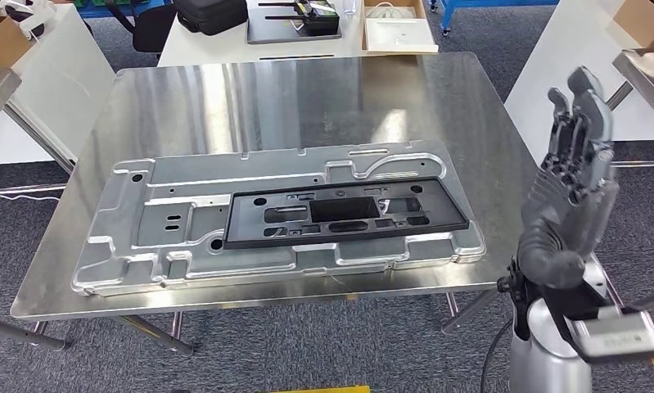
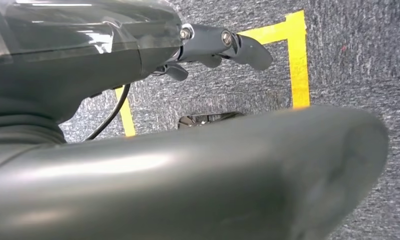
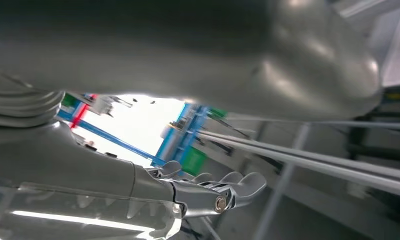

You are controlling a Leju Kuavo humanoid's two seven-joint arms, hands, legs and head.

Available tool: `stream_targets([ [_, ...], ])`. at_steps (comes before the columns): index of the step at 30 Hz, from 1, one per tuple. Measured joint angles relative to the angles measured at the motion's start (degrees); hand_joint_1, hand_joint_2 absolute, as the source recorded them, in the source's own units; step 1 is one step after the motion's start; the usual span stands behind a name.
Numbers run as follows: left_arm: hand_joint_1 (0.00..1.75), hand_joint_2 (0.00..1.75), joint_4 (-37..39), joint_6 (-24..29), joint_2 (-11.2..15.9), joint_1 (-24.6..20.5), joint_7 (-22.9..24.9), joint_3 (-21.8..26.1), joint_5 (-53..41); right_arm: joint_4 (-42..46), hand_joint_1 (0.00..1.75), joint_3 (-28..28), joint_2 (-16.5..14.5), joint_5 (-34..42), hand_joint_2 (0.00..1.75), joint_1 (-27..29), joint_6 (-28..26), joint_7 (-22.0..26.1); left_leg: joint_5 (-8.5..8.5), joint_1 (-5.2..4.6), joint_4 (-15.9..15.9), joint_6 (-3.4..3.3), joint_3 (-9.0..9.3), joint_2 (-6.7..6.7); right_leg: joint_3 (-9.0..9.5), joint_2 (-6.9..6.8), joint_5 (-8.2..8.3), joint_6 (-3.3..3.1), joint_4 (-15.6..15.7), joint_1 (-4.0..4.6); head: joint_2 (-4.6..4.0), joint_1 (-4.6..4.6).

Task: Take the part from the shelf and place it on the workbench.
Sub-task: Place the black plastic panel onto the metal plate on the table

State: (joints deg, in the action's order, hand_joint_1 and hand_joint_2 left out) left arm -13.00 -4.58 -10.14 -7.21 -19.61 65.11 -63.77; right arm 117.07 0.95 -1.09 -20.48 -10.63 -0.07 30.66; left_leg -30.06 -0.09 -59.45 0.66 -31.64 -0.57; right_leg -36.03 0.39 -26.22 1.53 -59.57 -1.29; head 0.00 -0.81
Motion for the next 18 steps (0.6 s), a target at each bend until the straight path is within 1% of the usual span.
stream_targets([
  [3,0.0,0.0,0.0,0.2,0.0,0.6,-0.3,0.0,0.4,3.9,0.0,-0.7,-1.4,-0.1,0.0,3.2,-0.3,1.8,0.07,-0.14,-0.1,-0.56,0.05,0.04,0.26,0.01,0.33,0.5,0.3,-0.18,0.0,0.0],
  [4,0.0,0.0,0.0,0.3,0.0,0.7,-0.4,0.1,0.4,4.8,0.0,-1.0,-1.8,-0.2,0.0,4.3,-0.5,2.4,0.45,0.08,0.4,-0.74,0.23,0.08,0.39,0.01,0.35,0.7,0.5,-0.17,0.0,0.0],
  [5,0.0,0.0,0.0,0.3,0.0,0.9,-0.5,0.1,0.5,5.6,0.0,-1.4,-2.1,-0.3,0.0,5.3,-0.8,3.0,0.91,0.3,0.9,-0.97,0.44,0.16,0.41,0.01,-0.01,0.89,0.3,-0.09,0.0,-0.01],
  [6,0.0,0.0,0.0,0.4,-0.1,1.0,-0.6,0.1,0.5,6.2,0.0,-1.9,-2.4,-0.2,0.0,6.2,-1.2,3.5,1.34,0.57,1.5,-1.19,0.59,0.27,0.03,0.01,-1.13,1.03,-0.7,-0.01,0.0,-0.02],
  [7,0.0,0.0,0.0,0.4,-0.1,1.1,-0.7,0.1,0.6,6.5,0.0,-2.5,-2.5,-0.1,0.0,7.0,-1.4,4.0,1.65,0.84,1.8,-1.33,0.66,0.39,-0.79,0.0,-2.84,1.13,-2.8,0.02,0.0,-0.04],
  [9,0.0,0.0,0.0,0.4,-0.1,1.3,-0.9,0.1,0.7,6.8,0.0,-4.0,-2.8,0.1,0.0,8.4,-1.8,4.6,1.88,0.91,1.9,-1.45,0.47,0.6,-3.45,0.0,-6.89,1.37,-9.9,-0.03,0.0,-0.07],
  [10,0.0,0.0,0.0,0.4,-0.1,1.4,-0.9,0.2,0.7,6.8,0.0,-4.7,-3.0,0.1,0.0,9.1,-2.0,4.8,1.92,0.96,1.9,-1.4,0.38,0.7,-4.35,0.0,-7.97,1.51,-12.8,-0.1,0.0,-0.07],
  [11,0.0,0.0,0.0,0.4,-0.1,1.5,-0.9,0.2,0.7,6.8,0.0,-5.5,-3.1,0.1,0.0,9.6,-2.1,5.1,1.97,1.05,1.8,-1.32,0.3,0.79,-4.43,0.0,-8.06,1.68,-14.1,-0.18,0.0,-0.07],
  [12,0.0,0.0,0.0,0.4,-0.1,1.5,-0.9,0.2,0.7,6.9,0.0,-6.4,-3.3,0.1,0.0,10.1,-2.2,5.3,2.0,1.22,1.6,-1.18,0.22,0.85,-3.36,0.0,-7.06,1.85,-13.0,-0.29,0.0,-0.07],
  [13,0.0,0.0,0.0,0.4,-0.1,1.6,-0.9,0.3,0.7,6.9,0.0,-7.2,-3.5,0.1,0.0,10.4,-2.3,5.4,1.97,1.44,1.4,-0.97,0.12,0.86,-1.27,-0.02,-5.37,2.06,-9.9,-0.46,0.0,-0.07],
  [14,0.0,0.0,0.0,0.4,0.0,1.6,-0.9,0.3,0.7,6.9,0.0,-8.2,-3.6,0.1,0.0,10.6,-2.3,5.5,1.9,1.61,1.1,-0.65,-0.03,0.84,1.23,-0.03,-4.07,2.32,-5.7,-0.67,0.0,-0.07],
  [15,0.0,0.0,0.0,0.4,0.0,1.6,-0.9,0.3,0.6,6.9,0.0,-9.1,-3.8,0.1,0.0,10.7,-2.3,5.7,1.85,1.66,0.9,-0.25,-0.23,0.76,3.25,0.08,-3.08,2.29,-2.3,-0.71,0.0,-0.06],
  [16,0.0,0.0,-0.1,0.4,0.0,1.6,-0.9,0.4,0.6,6.8,0.0,-10.2,-4.0,0.0,0.0,10.9,-2.4,5.9,1.86,1.58,0.6,0.18,-0.41,0.65,4.49,0.18,-2.68,2.12,-0.1,-0.73,0.0,-0.04],
  [17,0.0,0.0,-0.1,0.4,0.1,1.6,-0.9,0.4,0.5,6.8,0.0,-11.4,-4.2,0.0,0.0,11.0,-2.4,6.1,1.98,1.43,0.5,0.61,-0.59,0.54,4.85,0.3,-2.77,1.81,0.8,-0.68,0.0,-0.03],
  [18,0.0,0.0,-0.1,0.4,0.1,1.6,-0.9,0.5,0.5,6.8,0.0,-12.6,-4.5,-0.1,0.0,11.2,-2.4,6.2,2.18,1.35,0.4,1.0,-0.72,0.44,4.64,0.41,-2.63,1.3,0.6,-0.53,0.0,-0.01],
])
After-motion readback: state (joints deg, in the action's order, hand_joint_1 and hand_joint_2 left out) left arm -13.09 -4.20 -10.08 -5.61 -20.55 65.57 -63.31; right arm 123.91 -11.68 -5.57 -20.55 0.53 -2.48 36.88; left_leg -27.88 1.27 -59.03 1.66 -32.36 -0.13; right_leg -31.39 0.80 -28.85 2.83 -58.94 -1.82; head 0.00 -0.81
